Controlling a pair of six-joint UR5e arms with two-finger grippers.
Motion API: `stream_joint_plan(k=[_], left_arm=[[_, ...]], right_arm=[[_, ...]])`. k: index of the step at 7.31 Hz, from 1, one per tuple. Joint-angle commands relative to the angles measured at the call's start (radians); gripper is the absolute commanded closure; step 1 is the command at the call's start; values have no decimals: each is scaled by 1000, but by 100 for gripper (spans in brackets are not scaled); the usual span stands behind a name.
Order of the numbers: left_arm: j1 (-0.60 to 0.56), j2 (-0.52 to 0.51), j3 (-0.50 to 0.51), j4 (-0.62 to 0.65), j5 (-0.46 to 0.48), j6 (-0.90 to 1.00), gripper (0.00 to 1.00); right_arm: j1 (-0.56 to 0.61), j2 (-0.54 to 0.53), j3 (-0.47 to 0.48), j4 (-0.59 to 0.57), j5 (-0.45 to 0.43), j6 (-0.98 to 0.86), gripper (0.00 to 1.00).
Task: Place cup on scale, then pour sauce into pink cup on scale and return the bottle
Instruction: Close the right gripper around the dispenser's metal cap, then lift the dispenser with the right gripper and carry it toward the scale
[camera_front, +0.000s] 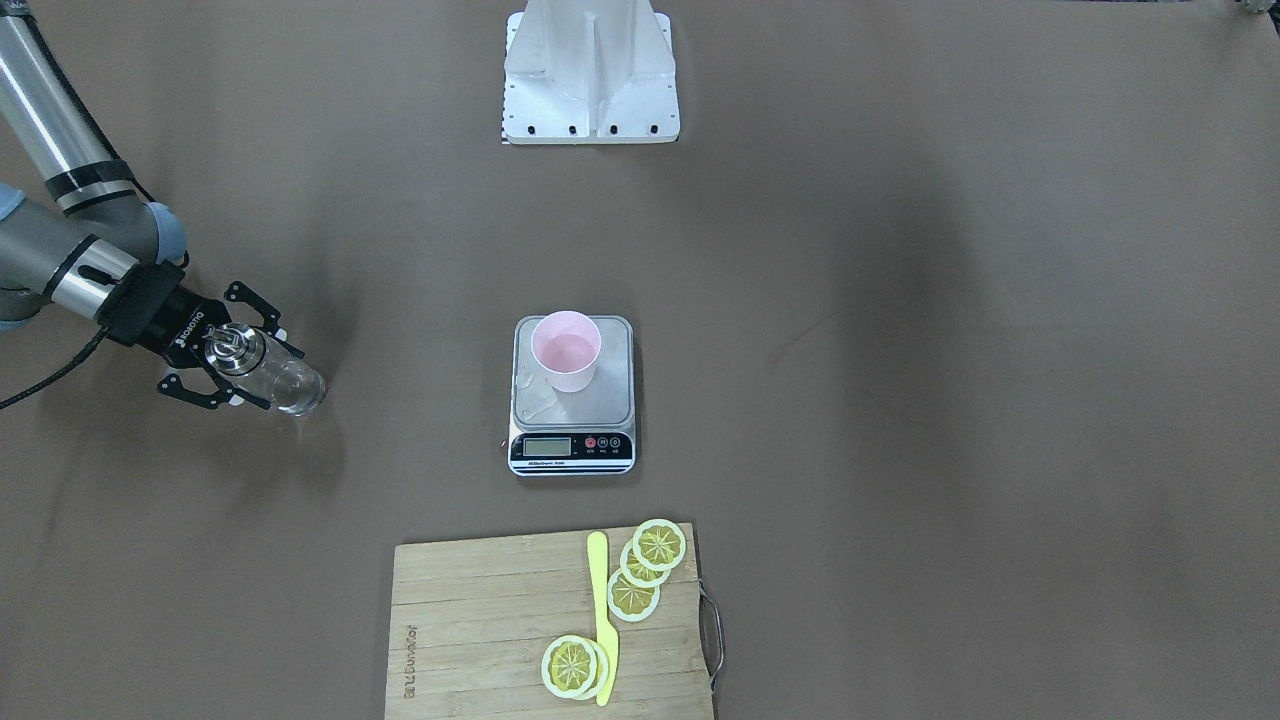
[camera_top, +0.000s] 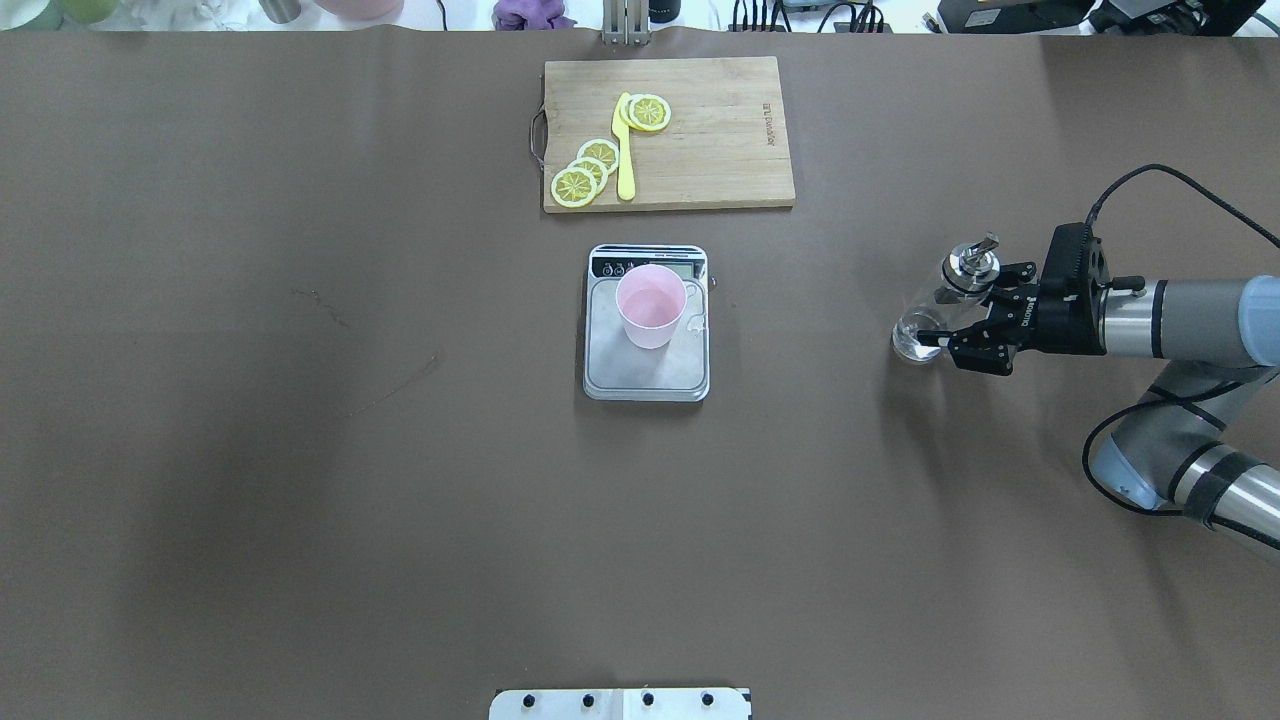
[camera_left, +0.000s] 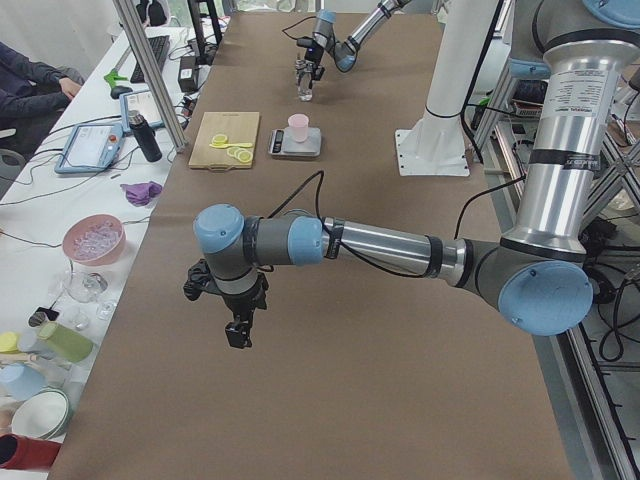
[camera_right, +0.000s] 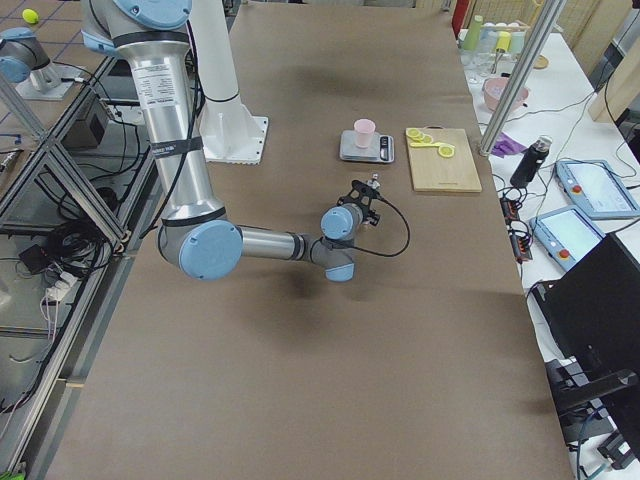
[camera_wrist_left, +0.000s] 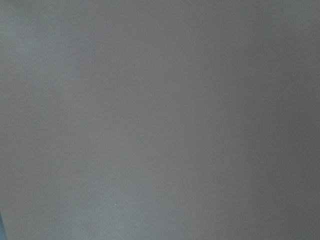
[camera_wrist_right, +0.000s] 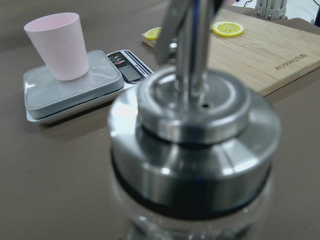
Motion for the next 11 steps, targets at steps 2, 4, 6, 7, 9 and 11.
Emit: stream_joint_plan(k=[2, 4, 6, 7, 9, 11], left_arm=[[0, 0, 5, 2, 0, -2, 1], [-3, 23, 0, 9, -9, -11, 1], [-5, 70, -46, 9, -11, -11, 1], [-5, 90, -57, 5, -12, -11, 1], [-17, 202, -161, 0, -37, -11, 1], [-29, 290, -234, 0, -41, -9, 1]], right_arm=[[11, 21, 9, -6, 4, -7, 100], [44, 26, 14, -57, 31, 7, 100], [92, 43, 77, -230, 106, -2, 100], [103, 43, 119, -315, 143, -5, 100], [118, 40, 234, -495, 151, -5, 100], [126, 40, 322, -658, 152, -40, 100]])
